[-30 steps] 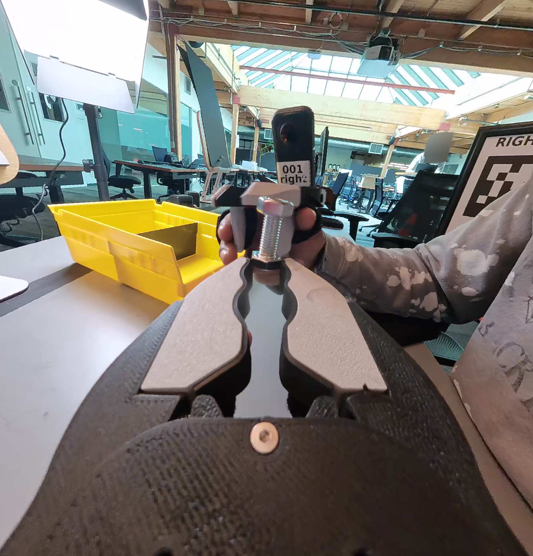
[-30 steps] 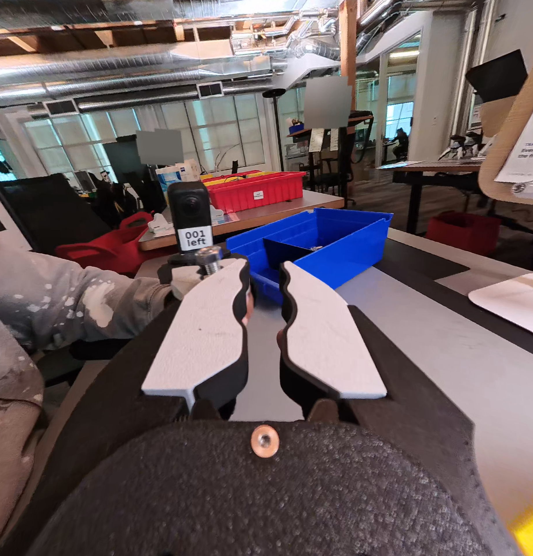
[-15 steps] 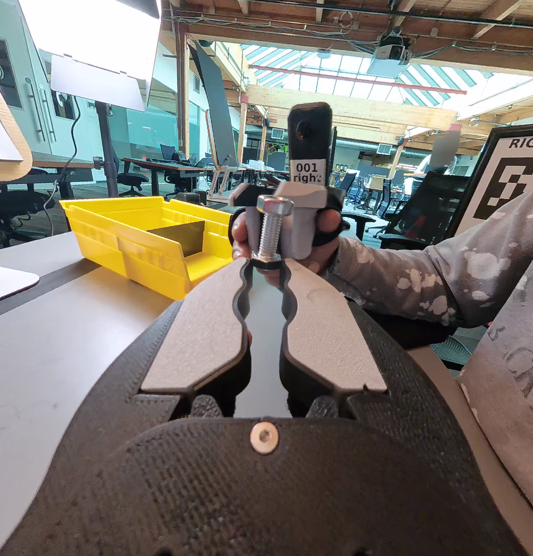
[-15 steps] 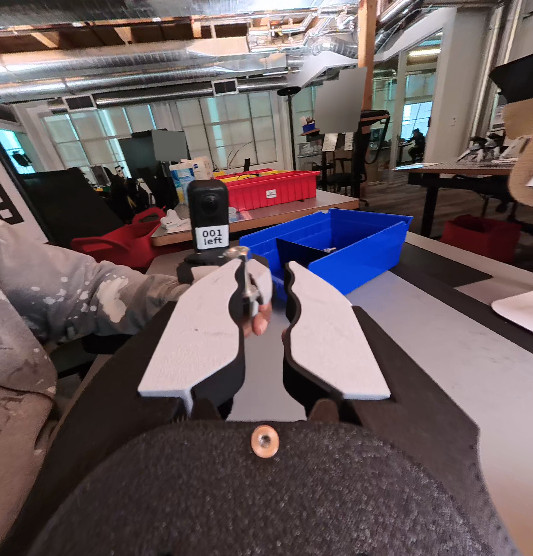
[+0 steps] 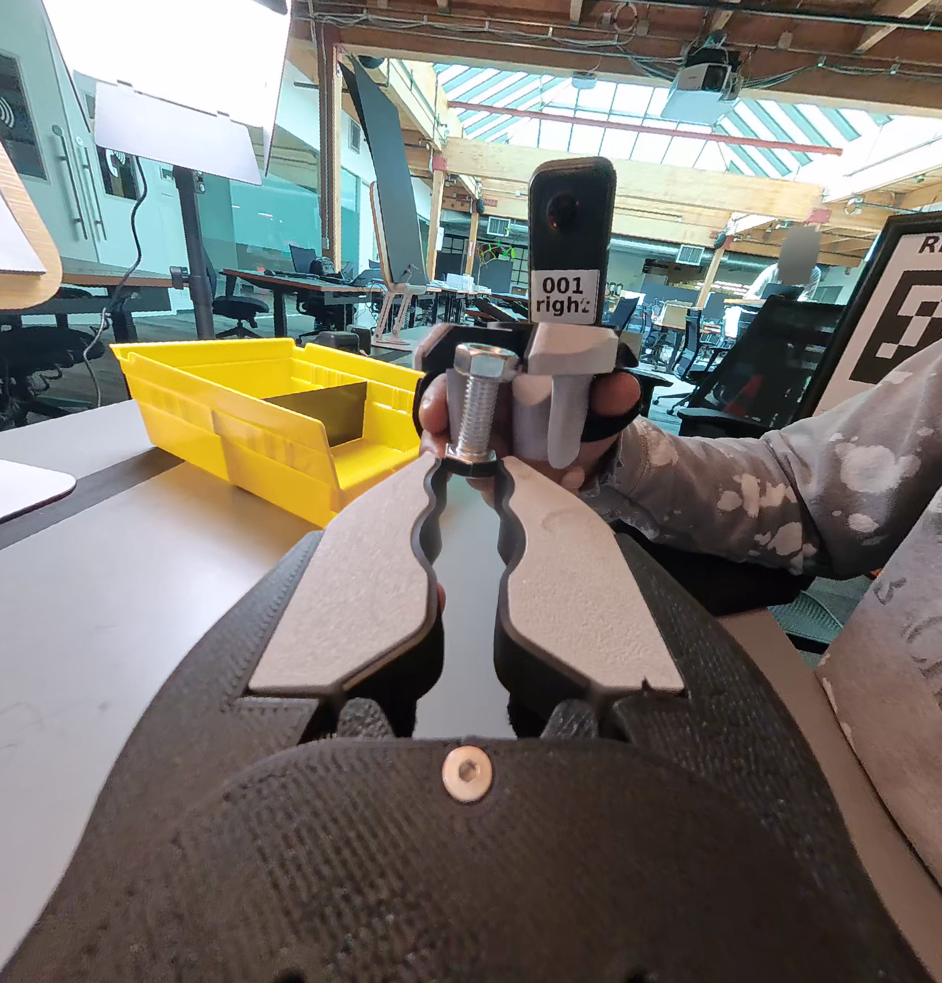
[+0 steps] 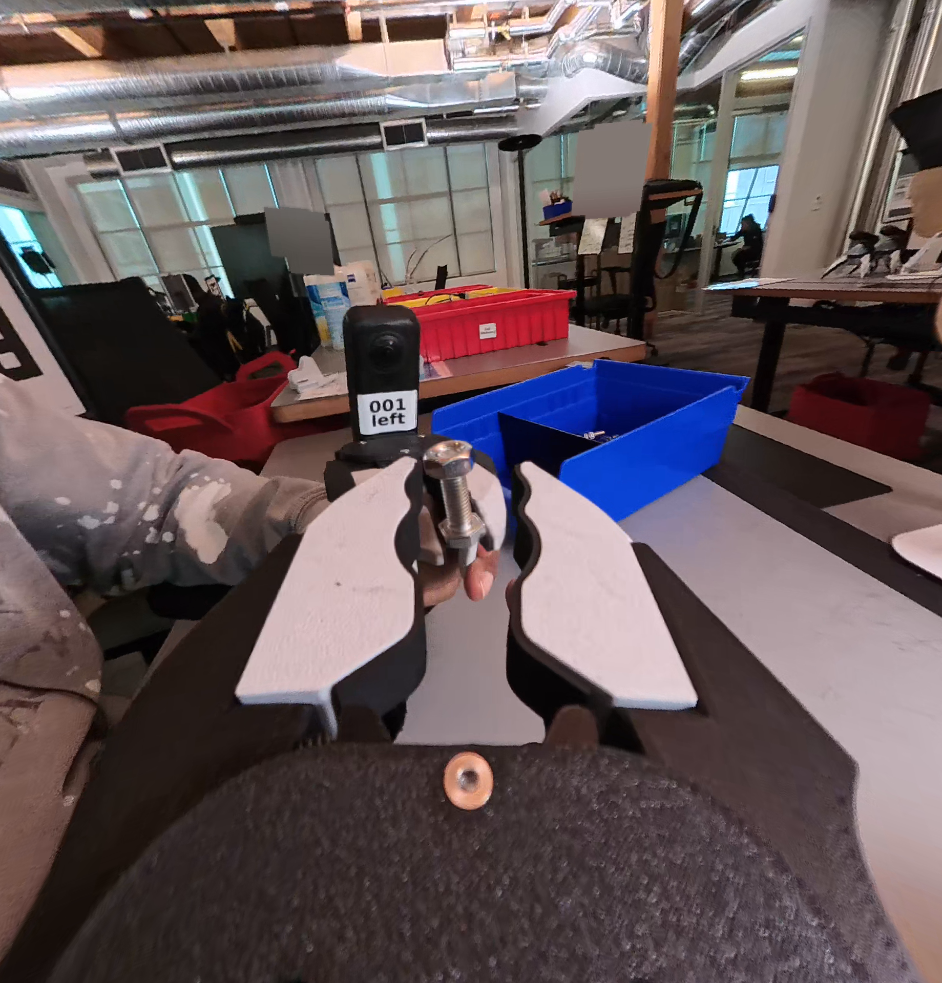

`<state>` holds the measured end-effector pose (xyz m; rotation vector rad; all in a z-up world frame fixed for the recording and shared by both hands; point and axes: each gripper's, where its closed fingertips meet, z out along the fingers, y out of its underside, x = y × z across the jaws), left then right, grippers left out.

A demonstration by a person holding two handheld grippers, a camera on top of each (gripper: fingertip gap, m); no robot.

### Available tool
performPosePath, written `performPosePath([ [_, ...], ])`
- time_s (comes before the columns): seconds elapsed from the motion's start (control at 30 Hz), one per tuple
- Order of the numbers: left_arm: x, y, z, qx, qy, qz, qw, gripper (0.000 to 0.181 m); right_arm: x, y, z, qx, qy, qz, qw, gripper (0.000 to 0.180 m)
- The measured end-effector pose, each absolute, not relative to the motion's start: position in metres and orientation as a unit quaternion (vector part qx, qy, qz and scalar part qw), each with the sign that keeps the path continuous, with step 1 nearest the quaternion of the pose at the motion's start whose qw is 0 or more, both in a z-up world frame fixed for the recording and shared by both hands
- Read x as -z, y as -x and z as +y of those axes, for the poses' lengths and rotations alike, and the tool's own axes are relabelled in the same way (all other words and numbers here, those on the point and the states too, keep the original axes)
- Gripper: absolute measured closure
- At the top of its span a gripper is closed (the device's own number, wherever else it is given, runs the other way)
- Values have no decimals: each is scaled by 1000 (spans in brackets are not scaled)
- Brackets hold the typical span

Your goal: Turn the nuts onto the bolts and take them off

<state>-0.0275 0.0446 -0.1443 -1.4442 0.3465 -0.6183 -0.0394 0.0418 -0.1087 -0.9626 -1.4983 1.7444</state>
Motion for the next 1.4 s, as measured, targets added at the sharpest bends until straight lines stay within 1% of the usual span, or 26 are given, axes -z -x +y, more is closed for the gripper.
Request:
performPosePath([
  [0.07,143,27,44,276,645,157,695,163,109,40,44,-662,366,-567,325,148],
  [0.13,139,28,42,285,635,157,700,163,108,43,61,-664,393,-540,335,166],
  [0.17,138,30,42,281,636,156,701,163,107,43,68,-664,399,-532,342,167],
  [0.2,137,30,42,278,637,155,702,163,107,42,71,-665,400,-532,340,165],
  [0.33,141,30,44,277,643,151,698,163,105,38,52,-673,370,-554,321,150],
  [0.4,143,29,45,276,645,153,696,163,105,37,40,-676,361,-563,311,147],
  [0.5,142,26,44,278,643,158,696,163,106,39,42,-671,365,-561,319,150],
  [0.57,139,27,42,284,636,160,699,163,105,41,58,-671,388,-539,331,163],
  [0.67,138,28,42,280,638,158,700,163,105,40,70,-667,396,-533,337,160],
  [0.83,142,27,44,280,644,155,695,163,105,38,44,-671,364,-562,319,148],
  [0.93,141,26,44,280,642,157,696,163,107,40,43,-668,366,-563,323,150],
  [0.97,140,27,43,282,640,156,698,163,106,40,49,-671,373,-553,324,158],
  [1.0,139,27,42,286,636,157,700,163,106,41,58,-671,383,-541,331,161],
  [1.1,137,28,42,284,636,155,701,163,105,39,67,-671,389,-536,332,158],
  [1.23,141,28,44,281,643,152,696,163,105,37,46,-674,362,-558,320,149],
  [1.37,142,26,43,279,644,157,695,163,107,40,44,-666,365,-563,326,149],
  [1.4,141,27,43,280,642,156,696,163,106,39,48,-670,368,-557,325,152],
])
